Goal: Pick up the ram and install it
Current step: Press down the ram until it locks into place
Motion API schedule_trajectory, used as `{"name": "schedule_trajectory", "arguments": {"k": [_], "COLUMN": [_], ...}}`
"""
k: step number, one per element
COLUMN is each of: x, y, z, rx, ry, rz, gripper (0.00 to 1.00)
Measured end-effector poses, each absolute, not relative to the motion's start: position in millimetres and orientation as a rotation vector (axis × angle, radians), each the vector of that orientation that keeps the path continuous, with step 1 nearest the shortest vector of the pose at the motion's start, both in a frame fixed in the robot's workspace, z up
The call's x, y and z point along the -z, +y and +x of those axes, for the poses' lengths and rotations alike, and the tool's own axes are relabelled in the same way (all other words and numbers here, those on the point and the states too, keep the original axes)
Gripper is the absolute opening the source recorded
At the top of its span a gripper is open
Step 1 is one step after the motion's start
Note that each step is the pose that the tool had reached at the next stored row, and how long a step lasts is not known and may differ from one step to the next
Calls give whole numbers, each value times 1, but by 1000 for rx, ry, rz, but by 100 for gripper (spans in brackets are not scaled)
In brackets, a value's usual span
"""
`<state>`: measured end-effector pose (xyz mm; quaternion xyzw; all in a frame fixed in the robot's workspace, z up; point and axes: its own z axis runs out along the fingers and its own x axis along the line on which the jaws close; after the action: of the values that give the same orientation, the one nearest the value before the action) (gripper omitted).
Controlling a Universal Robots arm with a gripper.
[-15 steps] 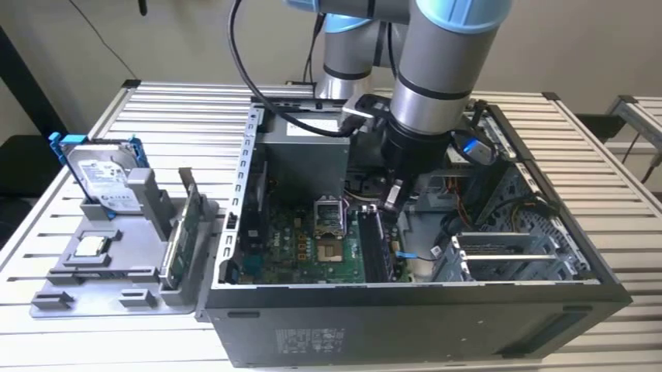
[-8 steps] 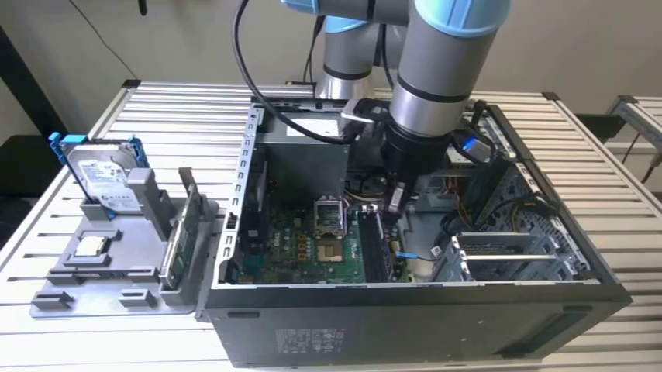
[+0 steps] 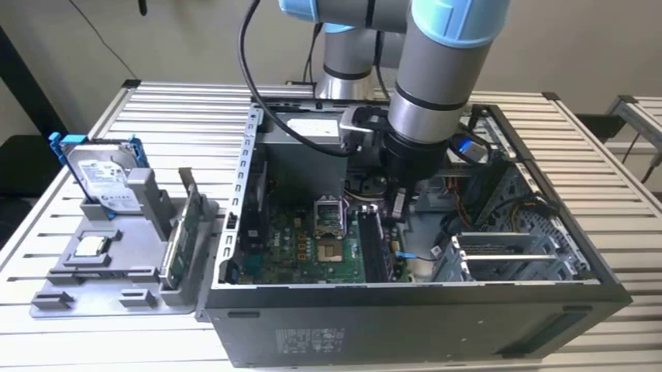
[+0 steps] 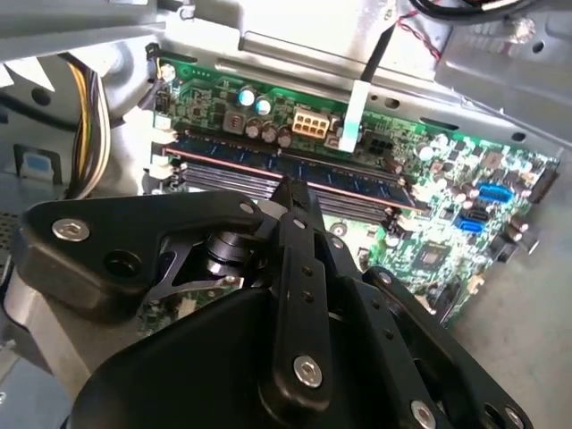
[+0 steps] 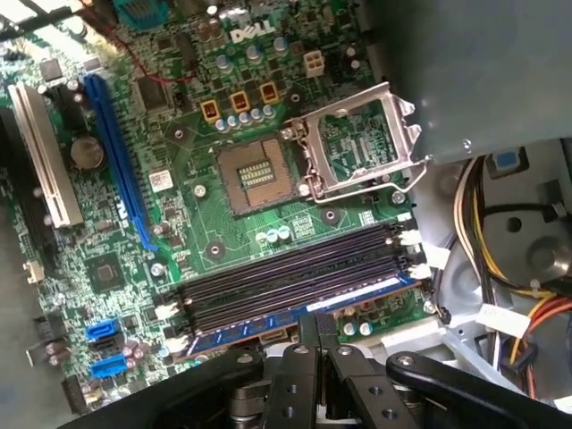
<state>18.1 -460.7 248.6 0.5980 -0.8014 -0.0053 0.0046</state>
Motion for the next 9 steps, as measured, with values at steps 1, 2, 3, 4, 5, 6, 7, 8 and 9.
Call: {"name": "schedule_trajectory", "arguments": {"k": [1,2,3,4,5,6,7,8,9], "x": [-247,-246,-246,-246,-246,-246,-246,-245,-245], "y": [-461,-461,-461,-461,-461,-461,-462,-464,-466], "z": [18,18,18,18,18,18,18,18,18], "rx": [17,17,17,17,17,17,17,17,17], "ry": [-2496,-2482,-2472,-2470,-2469,-2469,-2470,-2469,-2470], "rz": [1893,1911,1923,1927,1927,1927,1927,1927,1927], "gripper": [11,11,11,11,11,11,11,11,11]}}
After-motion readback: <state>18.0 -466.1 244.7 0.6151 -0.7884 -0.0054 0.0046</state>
